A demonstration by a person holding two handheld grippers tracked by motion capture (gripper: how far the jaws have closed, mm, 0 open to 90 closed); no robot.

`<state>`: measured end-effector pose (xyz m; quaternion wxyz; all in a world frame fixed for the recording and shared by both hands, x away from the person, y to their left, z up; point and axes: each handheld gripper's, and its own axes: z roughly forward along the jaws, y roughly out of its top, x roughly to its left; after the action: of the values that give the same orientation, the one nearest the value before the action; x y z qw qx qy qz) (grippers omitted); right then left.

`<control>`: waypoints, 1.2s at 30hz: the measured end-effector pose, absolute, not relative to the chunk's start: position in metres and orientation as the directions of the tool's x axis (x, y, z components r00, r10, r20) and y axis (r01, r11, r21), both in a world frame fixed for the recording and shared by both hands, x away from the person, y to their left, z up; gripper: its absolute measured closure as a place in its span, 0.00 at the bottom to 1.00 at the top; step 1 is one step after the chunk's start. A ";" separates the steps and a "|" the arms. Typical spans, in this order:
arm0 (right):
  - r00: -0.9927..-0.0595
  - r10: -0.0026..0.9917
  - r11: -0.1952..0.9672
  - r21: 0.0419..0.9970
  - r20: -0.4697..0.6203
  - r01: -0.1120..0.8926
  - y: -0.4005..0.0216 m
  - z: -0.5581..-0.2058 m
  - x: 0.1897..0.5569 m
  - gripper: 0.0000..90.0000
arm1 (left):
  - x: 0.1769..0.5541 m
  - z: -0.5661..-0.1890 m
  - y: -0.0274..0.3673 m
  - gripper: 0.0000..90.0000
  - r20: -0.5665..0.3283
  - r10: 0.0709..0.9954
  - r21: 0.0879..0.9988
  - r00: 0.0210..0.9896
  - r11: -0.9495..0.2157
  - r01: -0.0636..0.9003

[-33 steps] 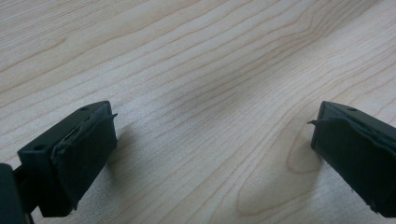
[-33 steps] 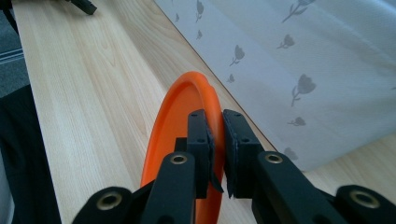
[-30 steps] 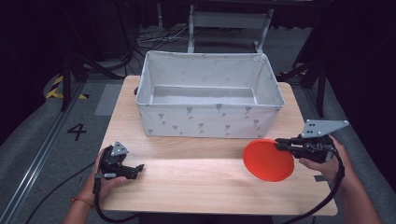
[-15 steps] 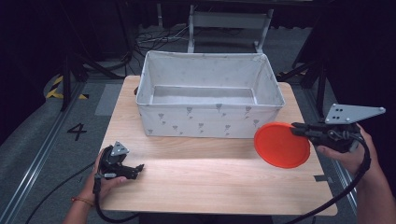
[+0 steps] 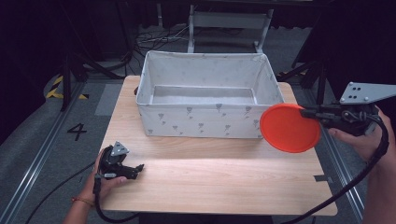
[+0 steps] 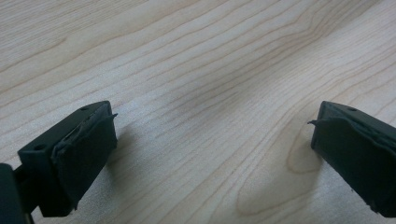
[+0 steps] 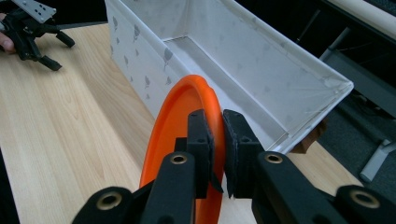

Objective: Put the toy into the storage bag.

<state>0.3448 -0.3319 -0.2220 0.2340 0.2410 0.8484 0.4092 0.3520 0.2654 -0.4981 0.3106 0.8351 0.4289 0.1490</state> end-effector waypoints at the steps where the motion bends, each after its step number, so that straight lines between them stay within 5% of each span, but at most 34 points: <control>1: -0.770 0.604 0.549 0.807 -0.205 0.216 -0.332 -0.218 0.346 0.91 | 0.352 -0.498 0.265 0.01 -0.018 0.809 0.646 0.588 -0.439 0.624; 23: -0.745 0.613 0.562 0.809 -0.265 0.174 -0.307 -0.165 0.398 0.91 | 0.352 -0.498 0.265 0.01 -0.017 0.808 0.646 0.588 -0.440 0.624; 36: -0.741 0.617 0.550 0.820 -0.267 0.162 -0.291 -0.164 0.439 0.91 | 0.352 -0.498 0.265 0.01 -0.017 0.809 0.646 0.588 -0.440 0.624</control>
<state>0.4395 -0.2907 -0.1641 0.2748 0.2328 0.8362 0.4136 0.3520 0.2655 -0.4981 0.3103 0.8353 0.4287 0.1490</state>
